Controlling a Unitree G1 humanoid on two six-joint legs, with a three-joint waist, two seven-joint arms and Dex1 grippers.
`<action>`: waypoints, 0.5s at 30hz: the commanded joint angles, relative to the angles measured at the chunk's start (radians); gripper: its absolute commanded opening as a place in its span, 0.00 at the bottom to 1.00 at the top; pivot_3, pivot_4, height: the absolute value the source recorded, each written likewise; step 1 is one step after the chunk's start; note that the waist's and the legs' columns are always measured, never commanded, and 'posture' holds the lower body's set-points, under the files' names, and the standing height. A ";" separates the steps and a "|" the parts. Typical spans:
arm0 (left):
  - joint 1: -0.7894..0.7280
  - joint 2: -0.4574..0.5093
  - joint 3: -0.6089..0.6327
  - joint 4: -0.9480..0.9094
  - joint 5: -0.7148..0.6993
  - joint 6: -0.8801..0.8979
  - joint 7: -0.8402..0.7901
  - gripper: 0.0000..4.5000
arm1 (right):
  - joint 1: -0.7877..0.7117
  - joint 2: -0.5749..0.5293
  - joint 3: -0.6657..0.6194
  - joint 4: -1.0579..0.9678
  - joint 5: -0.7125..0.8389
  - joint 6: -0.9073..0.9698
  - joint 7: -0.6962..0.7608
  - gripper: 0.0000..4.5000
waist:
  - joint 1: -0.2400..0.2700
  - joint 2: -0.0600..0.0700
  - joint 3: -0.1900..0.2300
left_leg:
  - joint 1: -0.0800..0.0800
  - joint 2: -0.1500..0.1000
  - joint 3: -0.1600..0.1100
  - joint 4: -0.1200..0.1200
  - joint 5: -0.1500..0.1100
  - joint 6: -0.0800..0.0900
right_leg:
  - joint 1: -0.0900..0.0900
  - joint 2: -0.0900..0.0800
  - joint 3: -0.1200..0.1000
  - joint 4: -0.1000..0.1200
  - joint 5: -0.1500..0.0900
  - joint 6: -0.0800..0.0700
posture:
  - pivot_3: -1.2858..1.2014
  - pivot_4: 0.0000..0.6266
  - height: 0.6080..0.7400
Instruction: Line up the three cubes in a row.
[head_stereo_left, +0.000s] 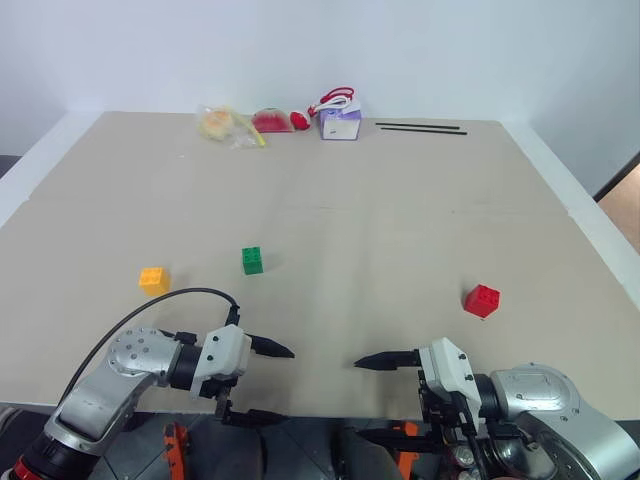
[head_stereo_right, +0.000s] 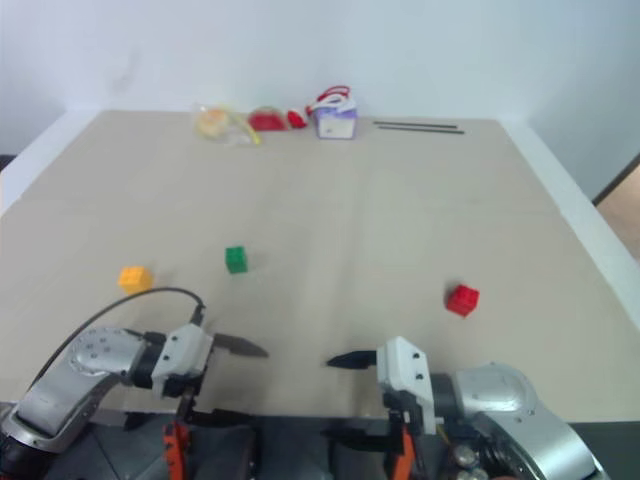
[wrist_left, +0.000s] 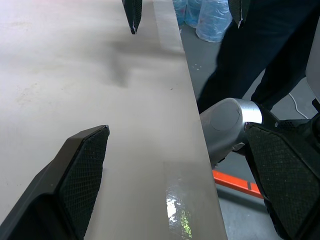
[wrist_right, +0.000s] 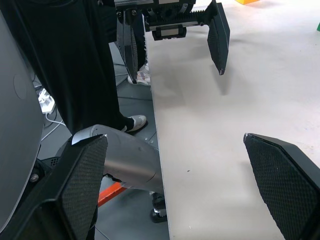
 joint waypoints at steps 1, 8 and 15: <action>0.001 0.009 0.011 -0.044 -0.014 -0.025 -0.005 0.99 | 0.004 -0.005 -0.014 -0.014 0.003 -0.023 0.017 1.00 | 0.000 0.000 0.000 | 0.000 0.000 0.000 0.000 0.000 0.000 | 0.000 0.000 0.000 0.000 0.000 0.000 | 0.52 0.24 1.00; 0.013 0.008 0.003 -0.037 -0.017 -0.053 -0.020 0.99 | 0.014 -0.006 -0.012 0.000 -0.002 -0.040 0.037 1.00 | 0.000 0.000 0.000 | 0.000 0.000 0.001 0.000 0.000 0.000 | -0.001 0.000 0.001 0.000 0.000 0.000 | 0.52 0.24 1.00; 0.032 0.003 0.005 -0.019 -0.023 -0.088 -0.044 0.99 | 0.027 0.000 -0.006 0.006 -0.006 -0.046 0.043 1.00 | 0.000 0.000 0.000 | 0.000 0.000 0.001 0.000 0.000 0.000 | -0.001 0.000 0.001 0.000 0.000 0.000 | 0.52 0.24 1.00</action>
